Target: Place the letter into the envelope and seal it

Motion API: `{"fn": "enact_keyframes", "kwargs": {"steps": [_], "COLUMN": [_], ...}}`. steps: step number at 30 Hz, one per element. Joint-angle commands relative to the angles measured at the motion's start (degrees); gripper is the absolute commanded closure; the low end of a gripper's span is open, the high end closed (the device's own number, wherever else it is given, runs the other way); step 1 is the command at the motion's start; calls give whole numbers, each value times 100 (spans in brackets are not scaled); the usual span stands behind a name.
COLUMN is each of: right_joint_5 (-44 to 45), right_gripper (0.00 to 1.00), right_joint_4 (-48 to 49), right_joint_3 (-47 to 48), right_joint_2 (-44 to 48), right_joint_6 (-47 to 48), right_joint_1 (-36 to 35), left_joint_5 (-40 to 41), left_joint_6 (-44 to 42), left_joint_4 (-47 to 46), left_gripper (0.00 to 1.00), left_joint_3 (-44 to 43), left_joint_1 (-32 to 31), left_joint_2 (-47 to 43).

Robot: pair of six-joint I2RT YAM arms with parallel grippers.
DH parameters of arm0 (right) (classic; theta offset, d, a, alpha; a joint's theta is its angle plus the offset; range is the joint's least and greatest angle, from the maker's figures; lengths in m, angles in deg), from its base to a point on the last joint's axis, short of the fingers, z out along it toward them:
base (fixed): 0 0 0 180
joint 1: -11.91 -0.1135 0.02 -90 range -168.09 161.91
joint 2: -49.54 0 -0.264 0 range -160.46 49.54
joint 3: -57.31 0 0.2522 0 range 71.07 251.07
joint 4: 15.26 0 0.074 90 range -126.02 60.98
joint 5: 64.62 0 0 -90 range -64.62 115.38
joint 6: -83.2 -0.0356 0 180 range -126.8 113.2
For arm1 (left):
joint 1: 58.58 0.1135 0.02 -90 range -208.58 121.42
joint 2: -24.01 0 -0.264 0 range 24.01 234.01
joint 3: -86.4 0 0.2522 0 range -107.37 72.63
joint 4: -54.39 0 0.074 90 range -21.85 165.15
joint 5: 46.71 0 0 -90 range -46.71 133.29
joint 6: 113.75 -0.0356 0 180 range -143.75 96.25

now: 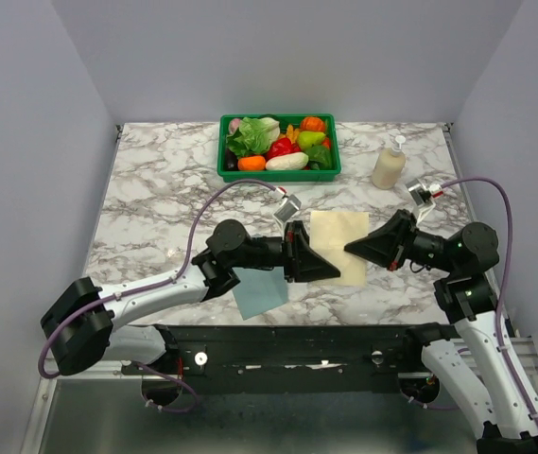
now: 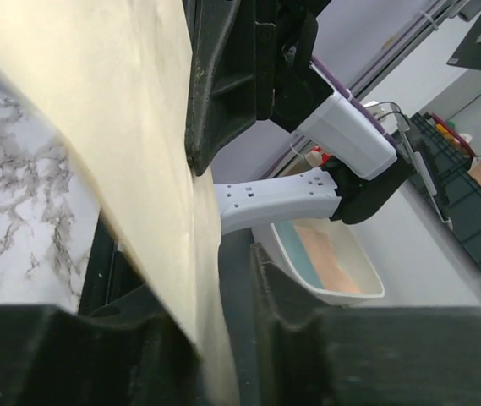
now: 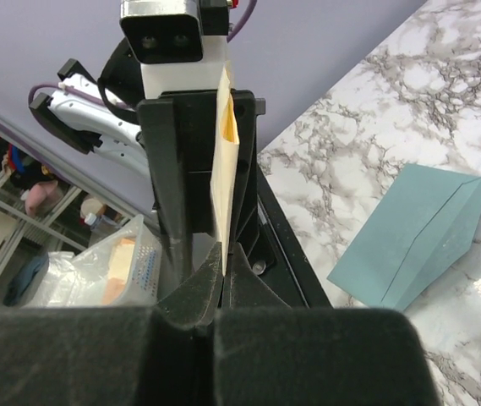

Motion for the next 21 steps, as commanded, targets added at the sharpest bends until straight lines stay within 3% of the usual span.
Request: {"fn": "enact_keyframes", "kwargs": {"steps": [1, 6, 12, 15, 21], "right_joint_5": [135, 126, 152, 179, 293], "right_gripper": [100, 100, 99, 100, 100], "right_joint_4": [4, -13, -101, -171, -250], "right_joint_3": [275, 390, 504, 557, 636], "right_joint_2": [23, -30, -65, -74, -74], "right_joint_6": [-52, 0, 115, 176, 211], "right_joint_1": [-12, -12, -12, -3, -3], "left_joint_5": [-236, -218, 1, 132, 265], "left_joint_6": [-14, -5, -31, -101, -233], "left_joint_4": [-198, -172, 4, 214, 654], "left_gripper": [82, 93, 94, 100, 99], "left_joint_3": [47, 485, 960, 1128, 1348], "left_joint_1": [-17, -17, -17, -9, -9], "left_joint_2": [-105, -387, -914, -1186, -1609]}}
